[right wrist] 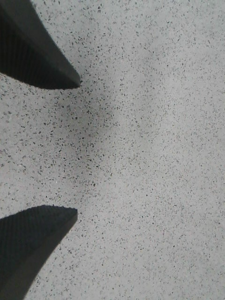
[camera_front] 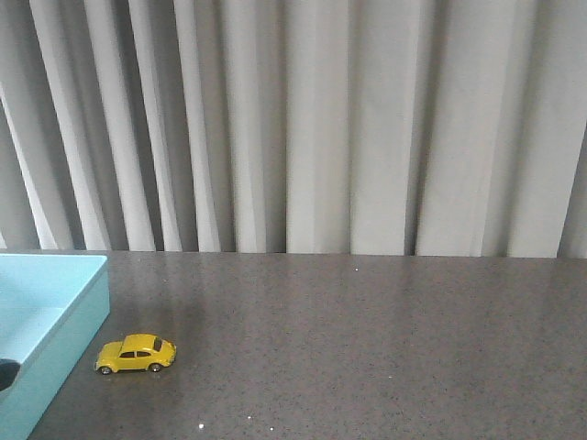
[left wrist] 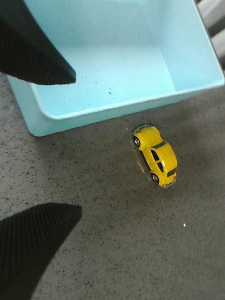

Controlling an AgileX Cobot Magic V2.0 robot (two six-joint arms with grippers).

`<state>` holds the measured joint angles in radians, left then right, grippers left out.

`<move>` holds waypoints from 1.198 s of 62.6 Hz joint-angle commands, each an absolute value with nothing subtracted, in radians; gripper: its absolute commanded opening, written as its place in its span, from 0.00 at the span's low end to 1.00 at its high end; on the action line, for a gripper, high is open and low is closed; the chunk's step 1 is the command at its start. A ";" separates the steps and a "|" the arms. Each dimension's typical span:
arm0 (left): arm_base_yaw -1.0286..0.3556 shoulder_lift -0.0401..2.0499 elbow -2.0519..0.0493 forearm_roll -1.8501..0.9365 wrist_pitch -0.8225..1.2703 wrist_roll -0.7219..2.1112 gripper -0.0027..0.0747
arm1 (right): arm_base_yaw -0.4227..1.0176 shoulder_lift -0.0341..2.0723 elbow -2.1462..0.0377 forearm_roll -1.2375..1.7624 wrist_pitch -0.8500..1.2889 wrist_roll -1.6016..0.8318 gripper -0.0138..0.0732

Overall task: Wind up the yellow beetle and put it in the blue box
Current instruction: 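Lower the left gripper onto the yellow car and grasp it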

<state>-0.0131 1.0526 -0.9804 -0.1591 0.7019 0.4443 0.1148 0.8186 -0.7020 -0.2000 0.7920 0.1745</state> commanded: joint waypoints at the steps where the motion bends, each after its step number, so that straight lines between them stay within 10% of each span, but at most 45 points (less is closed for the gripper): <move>1: -0.013 1.142 -1.075 -0.282 0.648 0.635 0.69 | 0.118 0.810 -0.727 -0.221 0.738 0.177 0.74; 17: -0.013 1.416 -1.284 -0.467 0.775 1.101 0.69 | 0.118 0.810 -0.727 -0.221 0.738 0.177 0.74; 75: -0.014 2.080 -1.927 -0.390 1.018 1.191 0.69 | 0.118 0.810 -0.727 -0.220 0.738 0.177 0.74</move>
